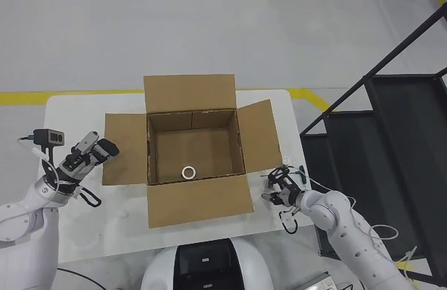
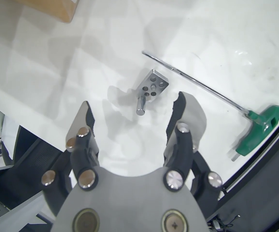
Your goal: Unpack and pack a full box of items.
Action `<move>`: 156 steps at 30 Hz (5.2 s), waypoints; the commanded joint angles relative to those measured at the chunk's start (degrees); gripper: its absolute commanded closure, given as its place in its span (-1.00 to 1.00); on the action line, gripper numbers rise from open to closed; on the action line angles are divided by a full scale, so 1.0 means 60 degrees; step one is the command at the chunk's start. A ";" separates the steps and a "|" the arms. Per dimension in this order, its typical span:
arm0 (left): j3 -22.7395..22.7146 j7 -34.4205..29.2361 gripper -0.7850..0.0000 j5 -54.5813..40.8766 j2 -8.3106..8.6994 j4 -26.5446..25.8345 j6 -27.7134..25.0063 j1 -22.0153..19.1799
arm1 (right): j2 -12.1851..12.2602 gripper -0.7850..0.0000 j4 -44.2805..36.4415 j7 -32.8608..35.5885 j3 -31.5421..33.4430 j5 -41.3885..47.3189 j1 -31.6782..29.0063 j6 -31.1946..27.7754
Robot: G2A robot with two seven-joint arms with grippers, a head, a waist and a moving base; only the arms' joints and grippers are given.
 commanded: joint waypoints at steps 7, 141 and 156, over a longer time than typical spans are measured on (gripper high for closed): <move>0.0000 0.0000 -1.00 0.0000 0.0000 0.0000 0.0000 0.0000 | -0.0036 0.91 0.0371 -0.0010 -0.0149 0.0054 0.0223 0.0019; 0.0000 0.0000 -1.00 0.0000 0.0000 0.0000 0.0000 0.0000 | -0.0116 -0.51 0.1674 0.0628 0.1846 0.0649 0.0605 0.0779; 0.0000 0.0000 -1.00 0.0000 0.0000 0.0000 0.0000 0.0000 | -0.0145 -0.13 0.2626 0.0532 0.1615 0.0796 0.1137 0.0538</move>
